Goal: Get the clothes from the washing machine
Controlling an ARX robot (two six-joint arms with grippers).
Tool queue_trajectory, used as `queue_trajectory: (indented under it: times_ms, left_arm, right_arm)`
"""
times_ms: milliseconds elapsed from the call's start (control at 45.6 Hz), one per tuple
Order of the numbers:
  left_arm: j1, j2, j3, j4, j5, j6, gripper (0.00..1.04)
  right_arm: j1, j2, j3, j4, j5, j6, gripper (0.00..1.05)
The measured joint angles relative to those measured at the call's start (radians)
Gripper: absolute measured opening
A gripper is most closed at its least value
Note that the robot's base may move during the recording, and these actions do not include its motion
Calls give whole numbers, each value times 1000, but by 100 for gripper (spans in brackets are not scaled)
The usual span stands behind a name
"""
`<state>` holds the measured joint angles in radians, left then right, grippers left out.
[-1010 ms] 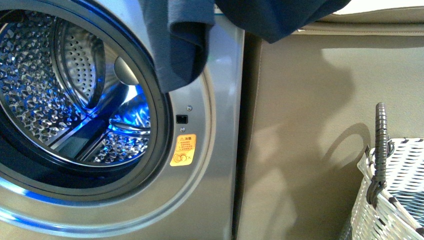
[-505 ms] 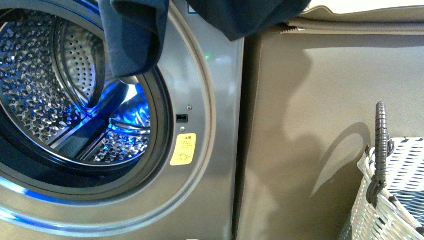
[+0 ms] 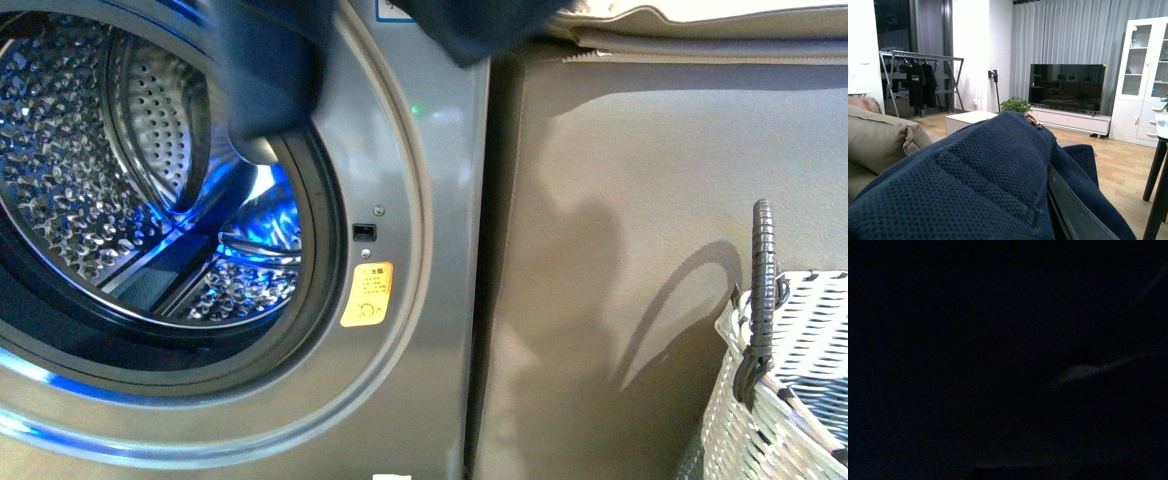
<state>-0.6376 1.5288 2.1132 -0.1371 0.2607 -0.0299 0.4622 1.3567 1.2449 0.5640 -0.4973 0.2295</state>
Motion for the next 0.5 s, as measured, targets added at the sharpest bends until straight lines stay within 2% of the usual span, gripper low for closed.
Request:
queue_trajectory:
  times_ms: [154, 307, 395, 505]
  left_arm:
    - [0, 0, 0, 0, 0, 0, 6]
    - [0, 0, 0, 0, 0, 0, 6]
    - [0, 0, 0, 0, 0, 0, 6]
    - [0, 0, 0, 0, 0, 0, 6]
  right_arm:
    - [1, 66, 62, 33, 64, 11, 97]
    - [-3, 117, 96, 96, 171, 15, 97]
    - [-5, 134, 101, 118, 217, 20, 87]
    - [-8, 137, 98, 132, 221, 20, 72]
